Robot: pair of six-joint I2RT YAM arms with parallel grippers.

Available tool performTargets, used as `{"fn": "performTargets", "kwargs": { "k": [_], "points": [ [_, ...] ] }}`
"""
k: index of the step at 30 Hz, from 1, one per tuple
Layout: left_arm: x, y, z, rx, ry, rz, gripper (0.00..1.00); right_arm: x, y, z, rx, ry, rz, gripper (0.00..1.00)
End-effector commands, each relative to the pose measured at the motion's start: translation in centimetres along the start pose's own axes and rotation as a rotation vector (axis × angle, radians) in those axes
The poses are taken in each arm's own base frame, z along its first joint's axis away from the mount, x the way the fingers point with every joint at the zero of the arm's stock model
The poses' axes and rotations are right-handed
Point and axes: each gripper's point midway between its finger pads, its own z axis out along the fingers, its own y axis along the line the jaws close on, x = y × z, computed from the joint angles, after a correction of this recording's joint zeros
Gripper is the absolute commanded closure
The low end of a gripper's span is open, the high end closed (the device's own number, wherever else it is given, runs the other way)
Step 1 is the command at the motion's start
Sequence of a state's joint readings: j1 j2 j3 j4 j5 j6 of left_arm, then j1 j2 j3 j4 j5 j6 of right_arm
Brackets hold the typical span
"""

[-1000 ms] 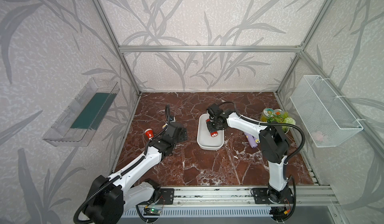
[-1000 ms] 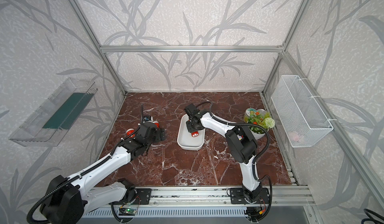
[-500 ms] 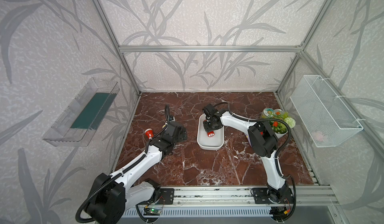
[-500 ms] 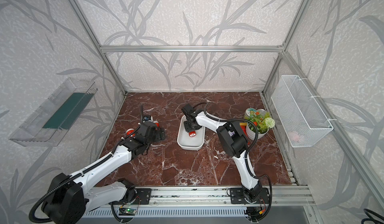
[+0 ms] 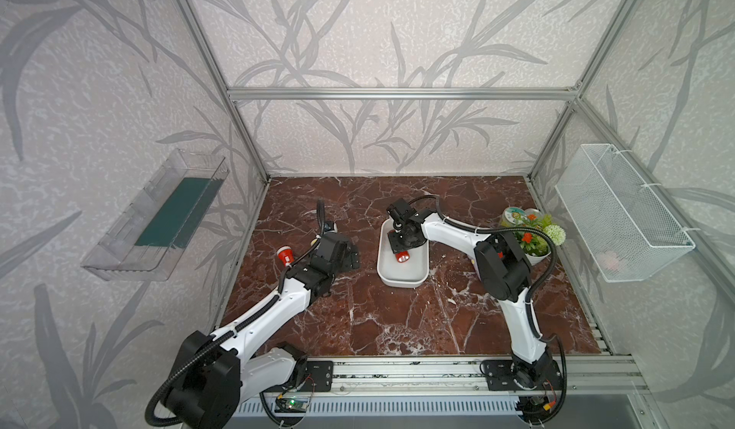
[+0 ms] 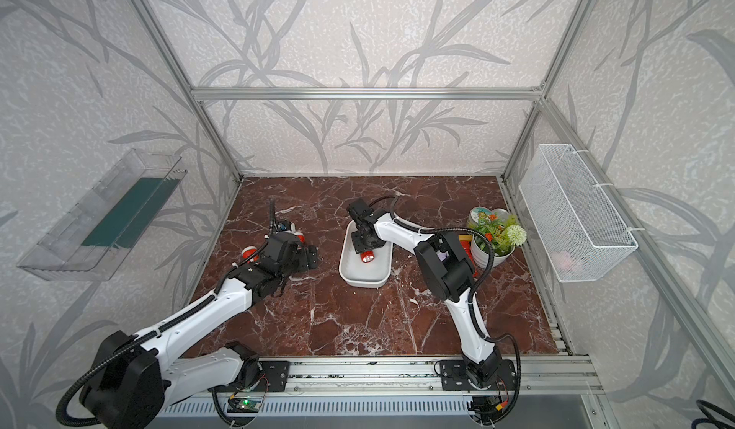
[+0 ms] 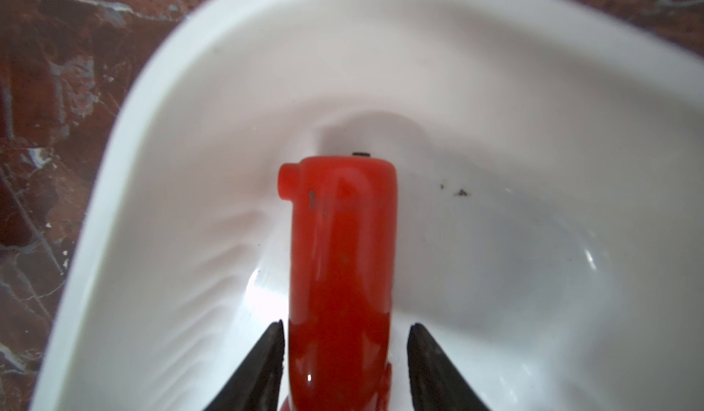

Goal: Put the flashlights into the storage boxes
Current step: Place the flashlight at the storage box.

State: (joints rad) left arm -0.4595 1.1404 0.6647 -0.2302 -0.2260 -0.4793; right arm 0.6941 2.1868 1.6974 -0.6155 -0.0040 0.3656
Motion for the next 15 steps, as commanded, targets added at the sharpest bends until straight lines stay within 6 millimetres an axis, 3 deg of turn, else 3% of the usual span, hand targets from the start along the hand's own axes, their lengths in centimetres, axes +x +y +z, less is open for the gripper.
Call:
{"fn": "performTargets", "kwargs": {
  "k": [1,8,13,15],
  "points": [
    [-1.1,-1.7,-0.7,0.090,-0.009,-0.006,0.01,-1.0,0.9,-3.6,-0.036,-0.056,-0.018,0.45],
    [-0.6,-3.7,-1.7,0.197,0.048,-0.035,0.01,-0.8,0.4,-8.0,-0.029,-0.119,-0.041,0.44],
    [-0.9,-5.2,-3.1,0.238,0.055,-0.011,0.01,0.1,-1.1,-11.1,0.015,-0.160,-0.056,0.44],
    [-1.1,-6.6,-3.8,0.267,0.064,0.019,0.01,0.9,-2.1,-12.0,0.046,-0.163,-0.061,0.44]
  ]
}}
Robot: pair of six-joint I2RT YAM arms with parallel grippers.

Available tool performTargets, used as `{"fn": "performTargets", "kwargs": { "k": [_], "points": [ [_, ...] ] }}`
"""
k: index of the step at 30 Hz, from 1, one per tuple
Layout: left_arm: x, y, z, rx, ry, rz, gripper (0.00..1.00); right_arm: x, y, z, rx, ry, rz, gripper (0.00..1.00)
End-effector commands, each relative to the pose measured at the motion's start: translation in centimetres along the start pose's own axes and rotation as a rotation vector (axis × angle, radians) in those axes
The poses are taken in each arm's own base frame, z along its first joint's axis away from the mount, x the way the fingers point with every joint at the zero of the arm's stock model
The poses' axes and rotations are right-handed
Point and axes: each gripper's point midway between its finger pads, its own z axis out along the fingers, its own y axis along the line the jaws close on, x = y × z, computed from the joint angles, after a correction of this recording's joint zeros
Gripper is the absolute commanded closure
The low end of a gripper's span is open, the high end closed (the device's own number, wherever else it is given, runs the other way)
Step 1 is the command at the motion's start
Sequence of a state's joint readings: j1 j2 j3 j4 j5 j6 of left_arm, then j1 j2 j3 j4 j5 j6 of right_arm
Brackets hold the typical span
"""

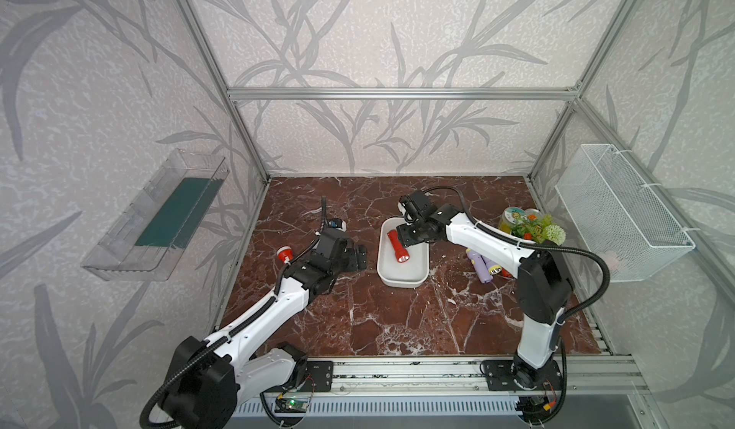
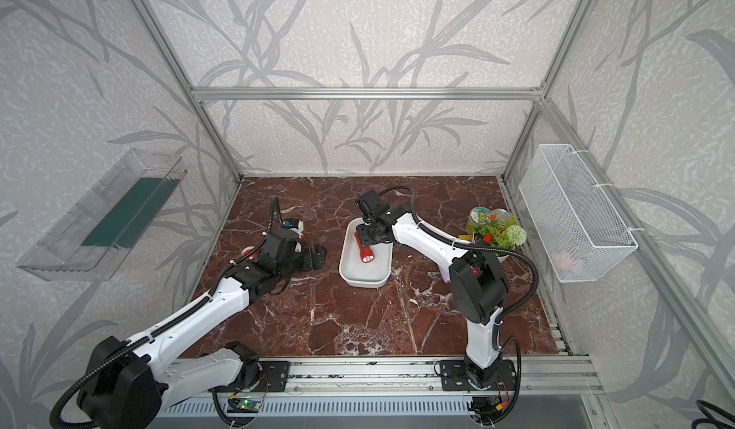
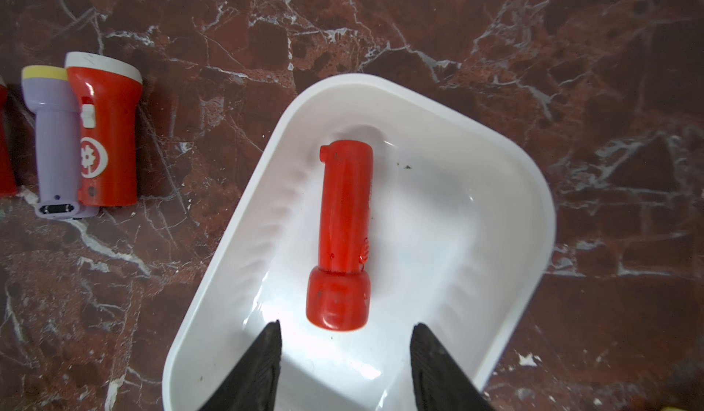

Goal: Put the flashlights into the storage boxes
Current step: Place the flashlight at the storage box, then pick up the flashlight from the center of the board.

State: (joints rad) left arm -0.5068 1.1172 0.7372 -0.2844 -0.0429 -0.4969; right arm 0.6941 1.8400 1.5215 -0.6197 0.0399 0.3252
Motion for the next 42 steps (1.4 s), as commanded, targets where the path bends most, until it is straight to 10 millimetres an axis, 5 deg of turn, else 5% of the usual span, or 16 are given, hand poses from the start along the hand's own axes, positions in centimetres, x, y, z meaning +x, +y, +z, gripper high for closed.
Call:
{"fn": "performTargets", "kwargs": {
  "k": [1,10,22,33,42],
  "points": [
    [-0.7,-2.8,-1.3,0.063,0.013,0.033,0.01,1.4,-2.0,-2.0,0.078,0.007,-0.027,0.44],
    [-0.4,-10.6,-2.0,0.249,0.109,0.137,0.01,6.6,-8.8,-4.5,0.185,0.022,0.054,0.43],
    [-0.7,-17.3,-3.1,0.425,0.251,0.214,0.01,11.6,-16.9,-5.1,0.271,0.037,0.250,0.41],
    [-0.1,-20.8,-3.3,0.495,0.309,0.268,0.01,13.3,-19.2,-3.2,0.259,0.086,0.327,0.41],
    [0.2,-21.5,-2.9,0.506,0.331,0.291,0.01,14.1,-19.8,-1.4,0.255,0.136,0.345,0.41]
  ]
}}
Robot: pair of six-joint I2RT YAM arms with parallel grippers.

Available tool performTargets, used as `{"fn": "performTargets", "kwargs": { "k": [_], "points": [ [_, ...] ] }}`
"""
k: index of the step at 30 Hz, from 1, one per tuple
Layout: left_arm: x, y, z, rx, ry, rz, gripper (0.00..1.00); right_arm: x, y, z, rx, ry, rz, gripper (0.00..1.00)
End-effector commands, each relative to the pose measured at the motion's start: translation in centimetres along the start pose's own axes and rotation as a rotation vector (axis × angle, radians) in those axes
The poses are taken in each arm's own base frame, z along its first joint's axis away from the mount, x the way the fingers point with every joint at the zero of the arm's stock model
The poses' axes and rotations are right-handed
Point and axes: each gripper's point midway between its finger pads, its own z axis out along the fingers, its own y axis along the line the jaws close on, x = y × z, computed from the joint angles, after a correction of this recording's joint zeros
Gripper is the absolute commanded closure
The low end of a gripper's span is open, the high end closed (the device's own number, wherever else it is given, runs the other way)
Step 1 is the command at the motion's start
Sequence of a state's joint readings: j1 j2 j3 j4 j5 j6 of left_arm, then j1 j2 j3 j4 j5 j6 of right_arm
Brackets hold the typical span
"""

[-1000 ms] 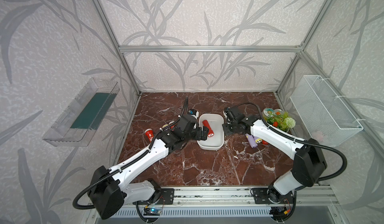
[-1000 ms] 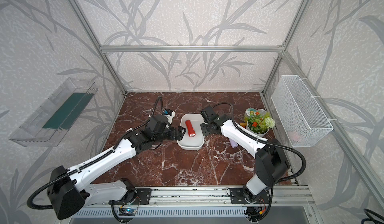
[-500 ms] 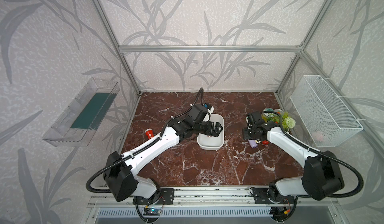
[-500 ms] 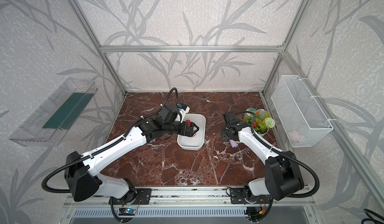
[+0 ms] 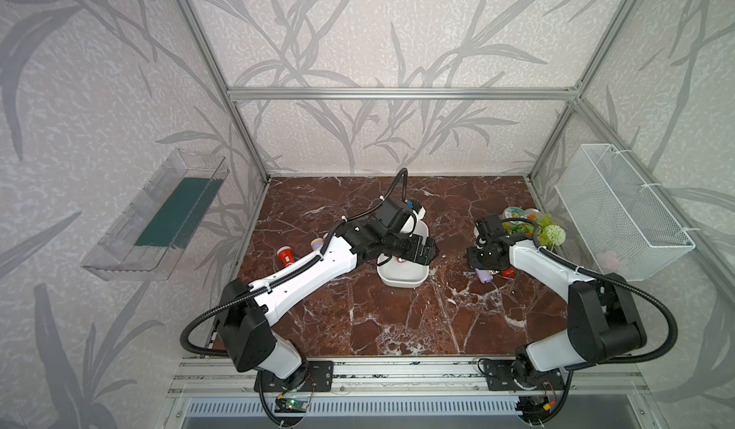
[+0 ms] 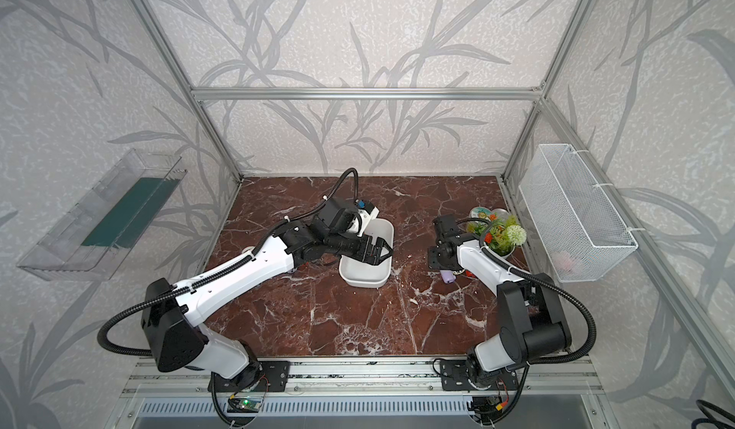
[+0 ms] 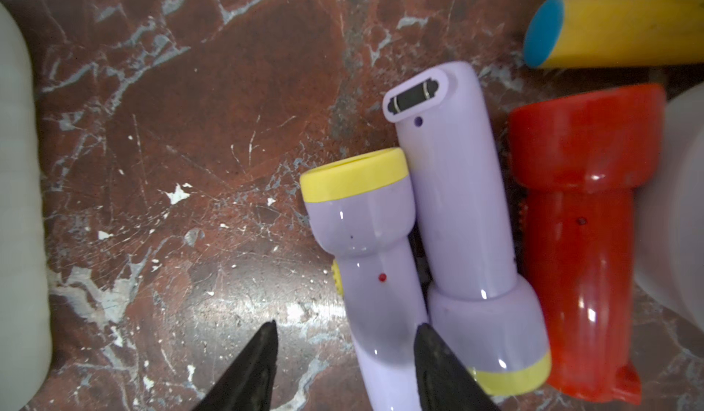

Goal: Put the flashlights into the storage boxes
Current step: Pick up the flashlight from the center of the board.

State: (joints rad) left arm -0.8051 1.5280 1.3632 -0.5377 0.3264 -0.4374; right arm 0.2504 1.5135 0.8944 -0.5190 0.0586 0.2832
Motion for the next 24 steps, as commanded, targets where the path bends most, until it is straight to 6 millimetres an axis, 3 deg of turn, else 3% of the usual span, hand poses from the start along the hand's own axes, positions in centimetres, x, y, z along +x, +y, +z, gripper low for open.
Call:
{"fn": "performTargets", "kwargs": {
  "k": [1,24],
  "points": [
    [0.1,-0.5,0.0,0.005,0.027,0.029,0.01,-0.4,0.1,0.2,-0.007,-0.005,-0.003,0.42],
    [0.7,0.7,0.4,-0.034,0.029,0.069,0.01,0.5,-0.1,2.7,0.002,0.077,0.014,0.43]
  ]
}}
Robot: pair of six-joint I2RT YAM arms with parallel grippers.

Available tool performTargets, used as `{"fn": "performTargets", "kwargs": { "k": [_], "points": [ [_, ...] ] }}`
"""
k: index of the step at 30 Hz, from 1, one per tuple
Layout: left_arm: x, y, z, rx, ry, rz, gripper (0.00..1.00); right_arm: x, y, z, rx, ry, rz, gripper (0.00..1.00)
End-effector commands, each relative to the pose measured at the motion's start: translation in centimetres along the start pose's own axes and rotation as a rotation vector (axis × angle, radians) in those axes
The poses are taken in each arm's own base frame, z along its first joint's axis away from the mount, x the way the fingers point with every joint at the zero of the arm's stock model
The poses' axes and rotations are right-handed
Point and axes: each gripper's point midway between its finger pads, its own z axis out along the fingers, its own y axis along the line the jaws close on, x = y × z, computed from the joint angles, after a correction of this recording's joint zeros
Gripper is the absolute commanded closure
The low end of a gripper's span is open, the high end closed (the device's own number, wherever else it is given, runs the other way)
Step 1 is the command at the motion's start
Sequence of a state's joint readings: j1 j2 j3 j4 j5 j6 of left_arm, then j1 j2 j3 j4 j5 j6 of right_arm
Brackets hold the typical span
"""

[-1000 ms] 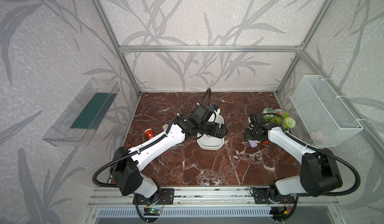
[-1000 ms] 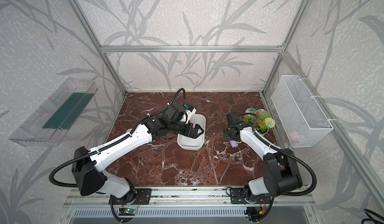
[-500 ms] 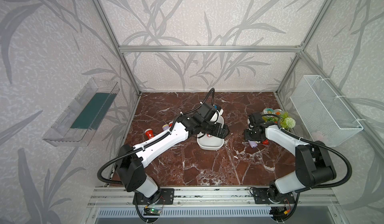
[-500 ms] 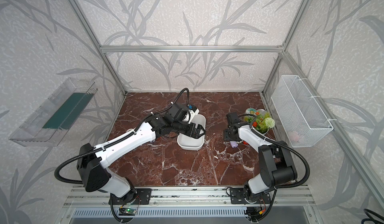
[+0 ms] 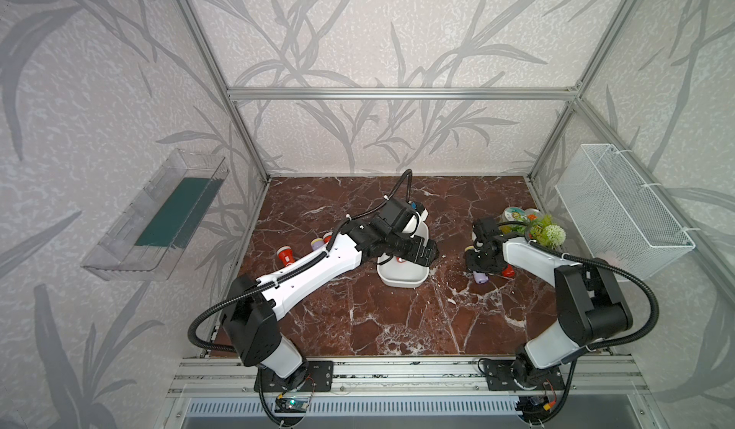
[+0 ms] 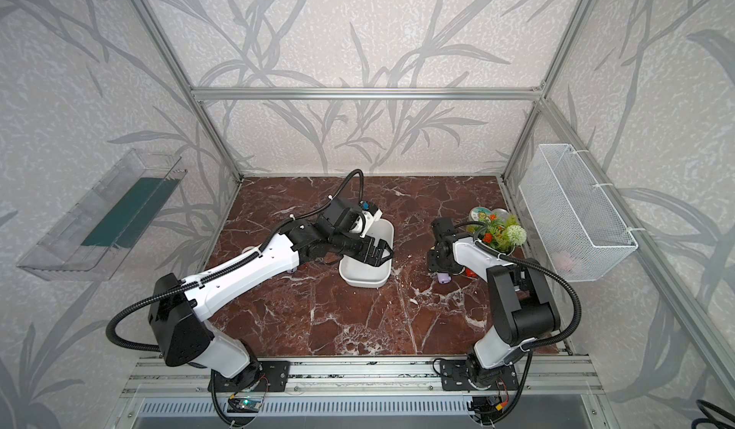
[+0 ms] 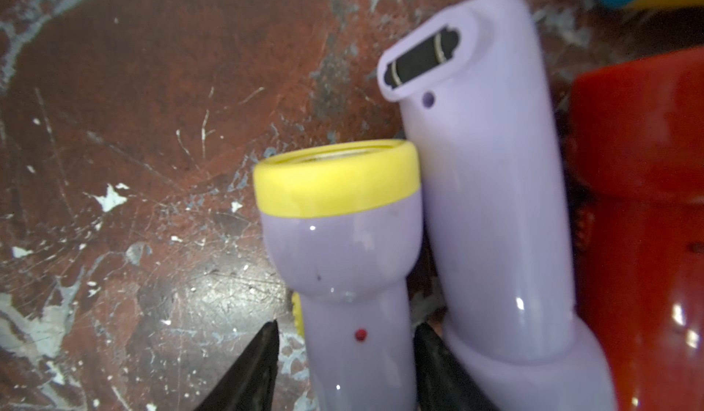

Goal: Put the flashlights into the storage boxes
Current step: Pick up the flashlight from the center of the board.

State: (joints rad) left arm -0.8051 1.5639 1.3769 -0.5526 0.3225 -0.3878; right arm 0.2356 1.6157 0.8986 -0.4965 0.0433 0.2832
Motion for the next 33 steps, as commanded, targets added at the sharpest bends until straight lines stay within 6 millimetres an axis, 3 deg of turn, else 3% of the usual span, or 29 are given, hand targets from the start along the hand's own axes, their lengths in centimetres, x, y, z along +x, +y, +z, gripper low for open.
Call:
{"fn": "performTargets", "kwargs": {
  "k": [1,9,14,24,33],
  "points": [
    [0.5,0.3,-0.5,-0.020,0.000,0.031,0.01,-0.5,0.2,0.1,-0.007,0.006,0.003,0.45],
    [1.3,1.9,-0.9,-0.068,0.004,0.029,0.01,-0.4,0.6,0.8,-0.016,0.047,0.008,0.61],
    [1.6,2.7,-1.2,-0.087,-0.003,0.020,0.01,-0.6,0.9,0.4,-0.031,0.041,0.015,0.62],
    [1.7,4.7,-2.7,-0.136,-0.040,-0.007,0.01,-2.5,2.5,-3.6,-0.059,-0.043,-0.023,0.63],
    [2.6,8.2,-4.7,-0.176,-0.082,-0.102,0.01,-4.6,7.1,-7.6,-0.118,-0.128,-0.107,0.63]
  ]
}}
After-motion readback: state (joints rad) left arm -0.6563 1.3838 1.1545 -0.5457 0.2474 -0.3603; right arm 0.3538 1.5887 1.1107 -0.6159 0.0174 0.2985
